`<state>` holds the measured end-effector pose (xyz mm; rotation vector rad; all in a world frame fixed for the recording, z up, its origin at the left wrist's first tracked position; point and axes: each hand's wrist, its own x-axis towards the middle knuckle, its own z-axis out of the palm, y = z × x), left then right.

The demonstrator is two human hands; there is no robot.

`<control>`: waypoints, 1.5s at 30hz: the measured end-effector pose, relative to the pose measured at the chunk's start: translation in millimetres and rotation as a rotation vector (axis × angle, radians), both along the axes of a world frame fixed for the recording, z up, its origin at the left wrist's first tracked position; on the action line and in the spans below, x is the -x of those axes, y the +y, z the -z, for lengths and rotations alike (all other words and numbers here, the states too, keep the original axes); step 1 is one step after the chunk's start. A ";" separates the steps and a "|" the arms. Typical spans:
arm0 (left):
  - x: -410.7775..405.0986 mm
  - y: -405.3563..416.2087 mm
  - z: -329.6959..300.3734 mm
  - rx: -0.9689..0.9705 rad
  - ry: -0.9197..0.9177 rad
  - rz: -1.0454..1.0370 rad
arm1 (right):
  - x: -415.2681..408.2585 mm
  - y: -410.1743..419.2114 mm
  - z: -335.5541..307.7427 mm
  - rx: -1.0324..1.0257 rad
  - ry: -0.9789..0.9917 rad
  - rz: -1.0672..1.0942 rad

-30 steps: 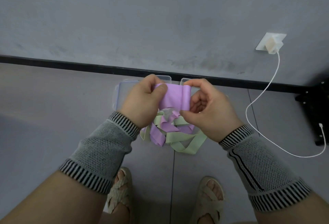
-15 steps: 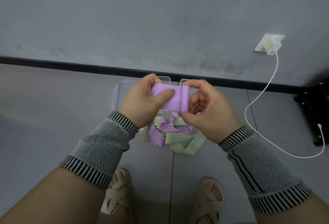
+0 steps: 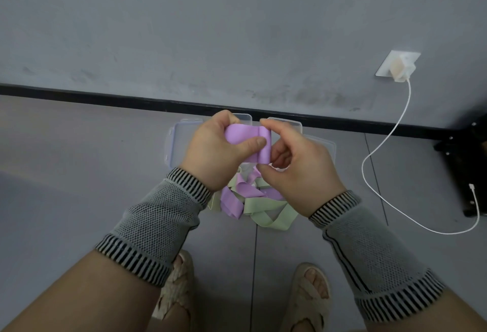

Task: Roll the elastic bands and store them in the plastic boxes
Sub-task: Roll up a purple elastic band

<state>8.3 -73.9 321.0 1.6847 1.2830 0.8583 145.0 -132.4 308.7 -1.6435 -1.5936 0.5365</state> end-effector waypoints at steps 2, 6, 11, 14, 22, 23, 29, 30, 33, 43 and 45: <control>3.0 1.5 1.4 0.065 -0.103 0.022 | -3.9 -1.1 -2.0 0.067 0.218 -0.072; 5.7 0.8 1.9 0.129 -0.203 0.092 | -7.2 -4.2 -4.4 0.143 0.516 -0.193; 2.9 -2.9 -1.0 0.003 -0.129 0.090 | -7.9 -3.2 -3.0 0.106 0.474 -0.160; -0.5 -7.4 -2.2 -0.032 -0.131 0.058 | -6.1 -2.2 -0.7 0.072 0.391 -0.095; -2.6 -5.8 1.6 -0.019 -0.135 0.050 | -2.6 -2.1 -4.2 0.078 0.308 -0.068; -1.1 -5.1 0.8 -0.002 -0.151 0.057 | -4.8 -2.9 -5.7 0.104 0.379 -0.092; 1.6 -4.8 -0.8 0.029 -0.181 0.138 | -9.4 -3.2 -3.3 0.111 0.495 -0.164; 1.6 -5.1 -0.7 0.041 -0.182 0.145 | -9.7 -2.5 -2.7 0.103 0.494 -0.154; 3.1 -4.3 -1.4 0.052 -0.148 0.133 | -11.1 -2.1 -5.1 0.084 0.479 -0.132; 1.4 -6.7 -3.8 0.104 -0.204 0.108 | -5.6 -0.9 -3.4 0.079 0.409 -0.092; 2.7 -5.8 -3.4 0.116 -0.222 0.110 | -7.7 -2.2 -4.3 0.100 0.483 -0.139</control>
